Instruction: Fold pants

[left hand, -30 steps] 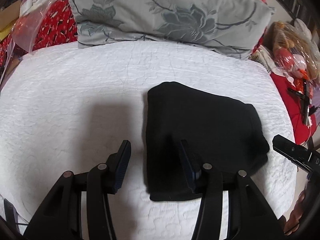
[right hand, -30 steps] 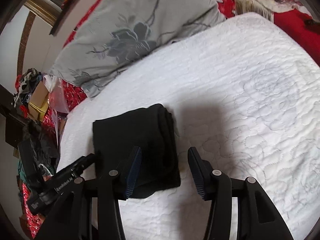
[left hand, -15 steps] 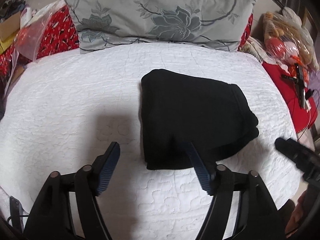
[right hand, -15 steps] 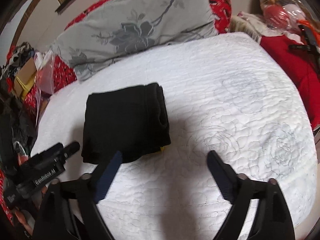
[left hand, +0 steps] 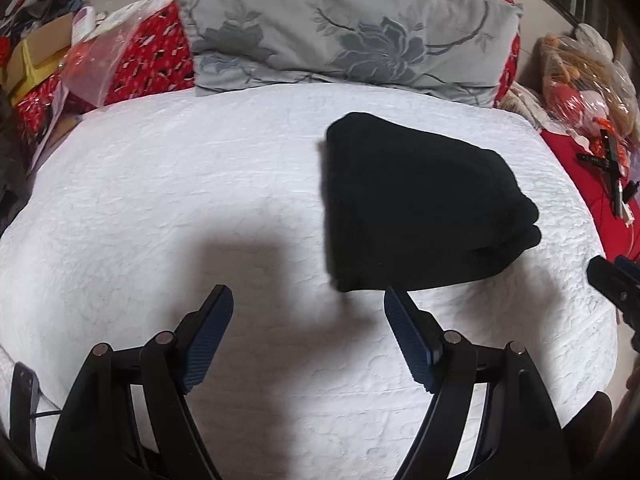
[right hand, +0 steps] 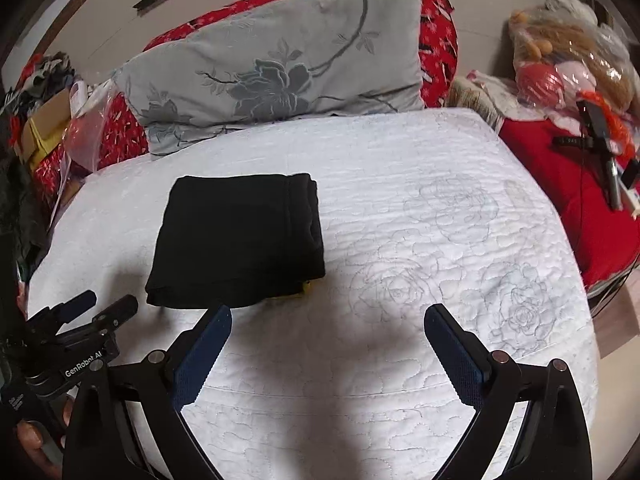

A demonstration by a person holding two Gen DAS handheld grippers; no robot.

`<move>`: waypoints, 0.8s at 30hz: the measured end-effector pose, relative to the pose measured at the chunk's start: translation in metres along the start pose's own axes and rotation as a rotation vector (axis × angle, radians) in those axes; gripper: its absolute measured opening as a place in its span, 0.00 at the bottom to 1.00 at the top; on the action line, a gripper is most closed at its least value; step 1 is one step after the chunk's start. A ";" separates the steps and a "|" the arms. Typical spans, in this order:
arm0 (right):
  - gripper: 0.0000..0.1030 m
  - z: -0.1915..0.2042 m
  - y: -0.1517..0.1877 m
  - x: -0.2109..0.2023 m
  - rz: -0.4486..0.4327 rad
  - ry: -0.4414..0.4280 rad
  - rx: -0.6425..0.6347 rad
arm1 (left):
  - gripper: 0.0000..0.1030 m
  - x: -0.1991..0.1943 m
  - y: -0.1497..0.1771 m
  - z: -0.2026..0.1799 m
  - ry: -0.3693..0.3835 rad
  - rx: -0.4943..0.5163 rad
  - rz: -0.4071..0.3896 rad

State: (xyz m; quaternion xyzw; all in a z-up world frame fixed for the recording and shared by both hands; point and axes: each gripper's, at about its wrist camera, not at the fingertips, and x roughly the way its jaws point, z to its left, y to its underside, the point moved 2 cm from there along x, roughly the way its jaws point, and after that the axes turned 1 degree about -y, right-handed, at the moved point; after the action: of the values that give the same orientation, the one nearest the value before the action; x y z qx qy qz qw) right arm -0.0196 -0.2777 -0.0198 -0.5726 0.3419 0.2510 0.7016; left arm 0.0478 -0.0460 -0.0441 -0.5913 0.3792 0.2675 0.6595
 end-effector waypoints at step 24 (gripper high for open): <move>0.97 0.000 0.017 -0.027 -0.088 0.079 -0.034 | 0.76 -0.018 0.007 -0.034 0.006 0.000 -0.014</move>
State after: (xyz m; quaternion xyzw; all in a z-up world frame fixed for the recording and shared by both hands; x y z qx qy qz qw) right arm -0.0499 -0.2727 -0.0100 -0.6084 0.3395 0.2029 0.6880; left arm 0.0250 -0.0767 -0.0338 -0.5947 0.3772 0.2609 0.6603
